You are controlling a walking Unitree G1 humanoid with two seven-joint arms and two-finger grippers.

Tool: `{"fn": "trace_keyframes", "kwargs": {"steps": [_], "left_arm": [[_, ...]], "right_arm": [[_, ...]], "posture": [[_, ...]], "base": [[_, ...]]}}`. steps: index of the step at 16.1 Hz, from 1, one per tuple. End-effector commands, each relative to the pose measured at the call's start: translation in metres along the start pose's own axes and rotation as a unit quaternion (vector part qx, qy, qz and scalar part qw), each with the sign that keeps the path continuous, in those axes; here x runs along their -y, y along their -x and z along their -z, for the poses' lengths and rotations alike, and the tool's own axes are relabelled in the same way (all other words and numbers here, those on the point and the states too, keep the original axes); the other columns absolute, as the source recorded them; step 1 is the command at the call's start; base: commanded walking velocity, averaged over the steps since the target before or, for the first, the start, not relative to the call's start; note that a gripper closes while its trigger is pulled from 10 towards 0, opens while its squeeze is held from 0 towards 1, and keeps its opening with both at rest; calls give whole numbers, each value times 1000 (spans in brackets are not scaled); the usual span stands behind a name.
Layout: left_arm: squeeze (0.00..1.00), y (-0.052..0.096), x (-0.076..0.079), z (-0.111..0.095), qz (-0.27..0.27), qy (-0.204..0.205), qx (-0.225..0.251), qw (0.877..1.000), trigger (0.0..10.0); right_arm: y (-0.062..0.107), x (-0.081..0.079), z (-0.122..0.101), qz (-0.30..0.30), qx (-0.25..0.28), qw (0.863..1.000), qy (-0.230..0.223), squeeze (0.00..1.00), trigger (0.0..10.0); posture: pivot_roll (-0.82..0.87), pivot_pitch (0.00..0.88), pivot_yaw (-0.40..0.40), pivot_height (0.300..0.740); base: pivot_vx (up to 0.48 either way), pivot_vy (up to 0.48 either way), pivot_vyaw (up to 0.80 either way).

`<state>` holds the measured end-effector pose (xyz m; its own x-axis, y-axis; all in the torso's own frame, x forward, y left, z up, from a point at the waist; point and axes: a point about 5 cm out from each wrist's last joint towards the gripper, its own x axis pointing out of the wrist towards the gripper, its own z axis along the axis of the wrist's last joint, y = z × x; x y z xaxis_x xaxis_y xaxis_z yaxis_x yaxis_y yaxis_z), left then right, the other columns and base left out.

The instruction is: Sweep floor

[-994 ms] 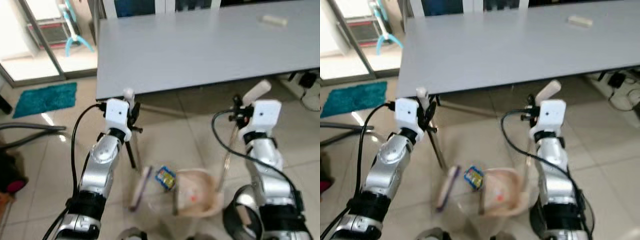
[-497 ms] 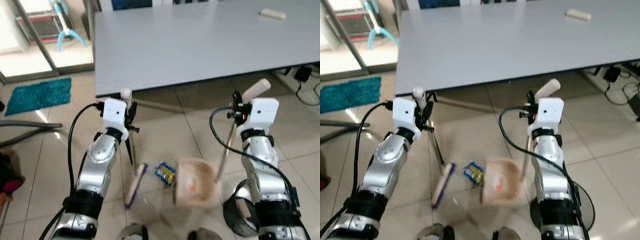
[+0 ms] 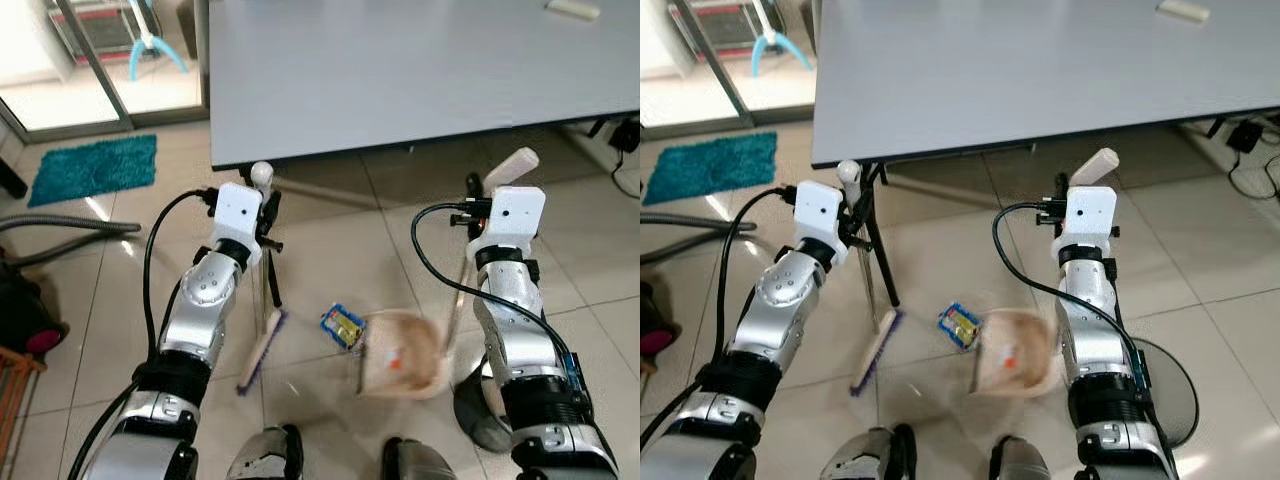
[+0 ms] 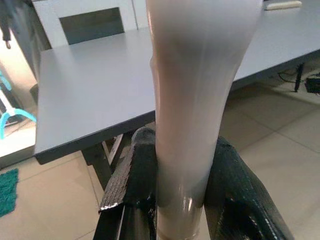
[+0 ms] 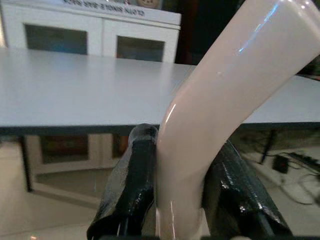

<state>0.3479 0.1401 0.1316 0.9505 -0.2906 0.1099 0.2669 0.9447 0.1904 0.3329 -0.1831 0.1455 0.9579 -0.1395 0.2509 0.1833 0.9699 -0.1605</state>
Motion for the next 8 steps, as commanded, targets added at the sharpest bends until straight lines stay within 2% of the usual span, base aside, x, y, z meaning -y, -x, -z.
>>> {"fn": "trace_keyframes", "kwargs": {"steps": [1, 4, 5, 8], "left_arm": [[0, -6, 2, -9, 18, -19, 21, 999, 10000], [0, -10, 6, -11, 28, -22, 29, 999, 10000], [0, -14, 11, -13, 38, -21, 40, 998, 10000], [0, -18, 18, -16, 51, -32, 59, 996, 10000]], "right_arm": [[-6, 6, -6, 21, 20, 1000, 9, 0, 10000], [-10, 7, -1, 28, 16, 999, 18, 0, 10000], [-15, 7, 2, 42, 19, 998, 42, 0, 10000], [-19, 4, 5, 59, 21, 996, 57, 0, 10000]], "posture": [[42, 281, 67, 740], [57, 306, 73, 740], [67, 337, 84, 740], [77, 352, 103, 740]], "base": [[0, 0, 0], [0, 0, 0], [0, 0, 0], [0, 0, 0]]}}
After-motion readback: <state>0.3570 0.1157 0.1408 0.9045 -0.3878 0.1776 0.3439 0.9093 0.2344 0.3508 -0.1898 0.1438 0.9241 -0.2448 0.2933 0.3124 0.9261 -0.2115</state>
